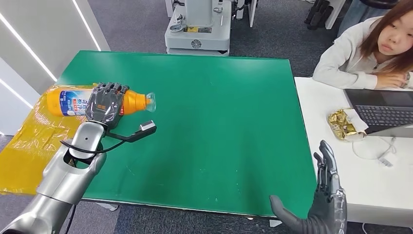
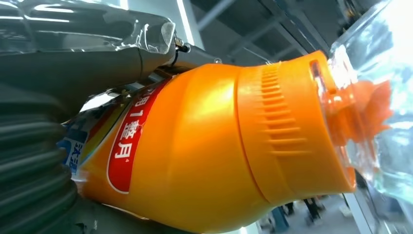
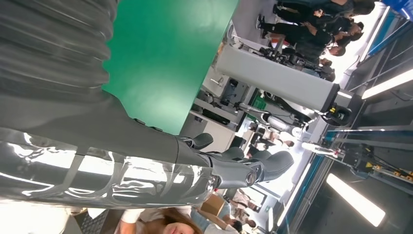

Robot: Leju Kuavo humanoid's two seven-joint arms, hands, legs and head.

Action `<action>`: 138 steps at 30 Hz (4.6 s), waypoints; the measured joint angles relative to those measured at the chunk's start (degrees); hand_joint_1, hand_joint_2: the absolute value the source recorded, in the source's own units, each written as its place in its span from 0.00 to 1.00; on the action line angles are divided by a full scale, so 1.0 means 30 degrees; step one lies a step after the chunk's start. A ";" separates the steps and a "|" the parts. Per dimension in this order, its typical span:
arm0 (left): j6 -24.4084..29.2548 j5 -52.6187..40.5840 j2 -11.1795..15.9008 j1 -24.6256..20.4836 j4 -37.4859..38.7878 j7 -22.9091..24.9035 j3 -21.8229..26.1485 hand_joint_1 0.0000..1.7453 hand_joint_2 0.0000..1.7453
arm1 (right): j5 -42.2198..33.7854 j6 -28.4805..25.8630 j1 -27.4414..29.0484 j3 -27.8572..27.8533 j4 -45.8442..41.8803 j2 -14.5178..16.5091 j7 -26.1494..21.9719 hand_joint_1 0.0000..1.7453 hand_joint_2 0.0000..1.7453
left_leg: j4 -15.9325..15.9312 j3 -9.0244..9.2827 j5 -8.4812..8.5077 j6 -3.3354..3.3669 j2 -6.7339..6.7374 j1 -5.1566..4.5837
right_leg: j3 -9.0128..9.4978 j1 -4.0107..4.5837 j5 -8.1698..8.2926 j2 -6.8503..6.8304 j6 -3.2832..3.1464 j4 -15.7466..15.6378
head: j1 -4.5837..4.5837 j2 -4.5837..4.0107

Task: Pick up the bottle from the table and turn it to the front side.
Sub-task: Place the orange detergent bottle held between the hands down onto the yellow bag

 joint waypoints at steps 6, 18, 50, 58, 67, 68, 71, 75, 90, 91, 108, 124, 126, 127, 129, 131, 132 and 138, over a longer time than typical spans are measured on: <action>0.0018 0.0000 -0.0005 0.0942 0.0009 -0.0705 0.0778 1.00 1.00 | 0.0047 0.0073 0.0215 -0.0127 -0.0220 0.0086 0.0044 0.00 1.00 | -0.0001 -0.0001 0.0000 0.0000 0.0001 0.0001 | -0.0006 0.0001 -0.0001 0.0002 -0.0001 0.0000 | 0.0000 0.0000; 0.0055 0.0000 -0.0186 0.2085 0.0490 -0.0820 0.1457 1.00 1.00 | 0.0324 0.0424 0.0278 -0.0322 -0.0513 0.0473 0.0341 0.00 1.00 | -0.0003 -0.0002 -0.0001 -0.0001 0.0001 0.0002 | -0.0007 0.0001 -0.0002 0.0002 -0.0002 -0.0002 | 0.0000 0.0000; -0.0240 0.0000 -0.1080 0.2253 0.3379 -0.1233 0.2084 1.00 1.00 | 0.0403 0.1065 0.0271 -0.0885 -0.0579 0.0885 0.0281 0.00 1.00 | -0.0003 -0.0001 -0.0002 0.0000 0.0002 0.0002 | -0.0009 0.0001 -0.0002 0.0006 -0.0002 -0.0003 | 0.0000 0.0000; -0.0353 0.0000 -0.1359 0.2114 0.4388 -0.1129 0.2514 1.00 1.00 | 0.0459 0.1135 0.0260 -0.0922 -0.0579 0.1058 0.0301 0.00 1.00 | -0.0003 -0.0001 -0.0002 -0.0001 0.0004 0.0002 | -0.0009 0.0001 -0.0003 0.0007 -0.0002 -0.0003 | 0.0002 0.0000; -0.0375 0.0000 -0.1557 0.2115 0.5177 -0.1007 0.2929 1.00 1.00 | 0.0486 0.1430 0.0208 -0.0960 -0.0579 0.1213 0.0310 0.00 1.00 | -0.0003 -0.0003 -0.0002 -0.0001 0.0003 0.0002 | -0.0007 0.0001 -0.0003 0.0006 -0.0002 -0.0003 | 0.0000 0.0000; -0.0410 0.0000 -0.1572 0.2115 0.5259 -0.0971 0.2969 1.00 1.00 | 0.0488 0.1474 0.0194 -0.0967 -0.0577 0.1230 0.0310 0.00 1.00 | -0.0004 -0.0003 -0.0002 0.0000 0.0003 0.0001 | -0.0007 0.0001 -0.0003 0.0007 -0.0002 -0.0003 | -0.0002 0.0000; -0.0474 0.0000 -0.1614 0.2117 0.5552 -0.0847 0.3106 1.00 1.00 | 0.0492 0.1563 0.0141 -0.1003 -0.0561 0.1302 0.0310 0.00 1.00 | -0.0004 -0.0003 -0.0002 0.0000 0.0003 0.0002 | -0.0007 0.0001 -0.0003 0.0006 -0.0002 -0.0003 | -0.0002 0.0000; -0.0465 0.0000 -0.1636 0.2114 0.5880 -0.0832 0.3260 1.00 1.00 | 0.0499 0.1615 0.0076 -0.1025 -0.0541 0.1359 0.0310 0.00 1.00 | -0.0004 -0.0002 -0.0002 0.0000 0.0002 0.0002 | -0.0006 0.0001 -0.0003 0.0005 -0.0003 -0.0002 | -0.0004 0.0000; -0.0330 0.0574 -0.2193 0.0074 1.0152 -0.2683 0.4406 1.00 1.00 | 0.0377 0.1812 -0.0458 -0.1025 -0.0069 0.1384 0.0523 0.00 1.00 | -0.0029 0.0087 0.0001 -0.0002 -0.0044 -0.0005 | 0.0097 -0.0003 -0.0017 -0.0070 -0.0011 -0.0003 | 0.0000 0.0000; -0.0341 0.0596 -0.2231 -0.0295 1.0768 -0.2758 0.4415 1.00 1.00 | 0.0343 0.1812 -0.0527 -0.1025 -0.0005 0.1384 0.0559 0.00 1.00 | -0.0032 0.0106 0.0003 -0.0003 -0.0063 -0.0006 | 0.0119 -0.0003 -0.0023 -0.0084 -0.0016 -0.0003 | 0.0000 0.0000; -0.0397 0.0269 -0.2572 -0.3697 1.6305 -0.2694 0.4413 1.00 1.00 | 0.0107 0.1787 -0.0697 -0.1025 0.0454 0.1384 0.0605 0.00 1.00 | -0.0102 0.0396 0.0058 -0.0081 -0.0110 -0.0005 | 0.0377 -0.0003 -0.0026 -0.0120 -0.0058 0.0009 | 0.0000 0.0000; 0.1972 0.0013 -0.2761 -0.4564 1.7790 -0.2062 0.3659 0.00 1.00 | -0.0105 0.1135 -0.0626 -0.1025 0.0707 0.1377 0.0652 0.00 1.00 | -0.0122 0.0393 0.0097 -0.0142 -0.0100 0.0004 | 0.0349 -0.0002 0.0006 -0.0105 -0.0117 0.0021 | -0.0002 0.0000; 0.2481 0.0029 -0.2794 -0.4441 1.7790 -0.2171 0.3652 0.00 1.00 | -0.0184 0.1188 -0.0693 -0.1025 0.0767 0.1377 0.0665 0.00 1.00 | -0.0123 0.0385 0.0094 -0.0140 -0.0100 0.0003 | 0.0342 -0.0002 0.0003 -0.0105 -0.0114 0.0021 | -0.0002 0.0000; 0.2665 0.0035 -0.2814 -0.4376 1.7790 -0.2215 0.3652 0.00 1.00 | -0.0228 0.1246 -0.0741 -0.1025 0.0793 0.1377 0.0680 0.00 1.00 | -0.0124 0.0382 0.0093 -0.0138 -0.0100 0.0002 | 0.0338 -0.0002 0.0001 -0.0105 -0.0112 0.0021 | 0.0000 0.0000; 0.2849 0.0044 -0.2858 -0.4280 1.7790 -0.2240 0.3652 0.00 1.00 | -0.0279 0.1406 -0.0863 -0.1025 0.0871 0.1377 0.0714 0.00 1.00 | -0.0124 0.0376 0.0093 -0.0138 -0.0104 0.0001 | 0.0335 -0.0002 -0.0002 -0.0107 -0.0109 0.0020 | 0.0000 0.0000; 0.2880 0.0044 -0.2900 -0.4236 1.7790 -0.2178 0.3652 0.00 1.00 | -0.0288 0.1537 -0.1016 -0.1025 0.0989 0.1377 0.0729 0.00 1.00 | -0.0125 0.0372 0.0092 -0.0137 -0.0107 -0.0001 | 0.0336 -0.0003 -0.0004 -0.0111 -0.0107 0.0020 | 0.0000 0.0000; 0.2894 0.0044 -0.2914 -0.4219 1.7788 -0.2140 0.3652 0.00 1.00 | -0.0288 0.1590 -0.1108 -0.1025 0.1062 0.1377 0.0729 0.00 1.00 | -0.0125 0.0372 0.0092 -0.0137 -0.0108 -0.0002 | 0.0337 -0.0003 -0.0004 -0.0111 -0.0107 0.0020 | -0.0002 0.0000; 0.3884 0.0787 -0.3024 -0.3899 1.7693 -0.3262 0.4004 0.00 1.00 | -0.0286 0.1803 -0.1665 -0.1025 0.1599 0.1384 0.0652 0.00 1.00 | -0.0126 0.0374 0.0094 -0.0137 -0.0111 -0.0002 | 0.0334 -0.0002 -0.0004 -0.0114 -0.0107 0.0021 | 0.0000 0.0000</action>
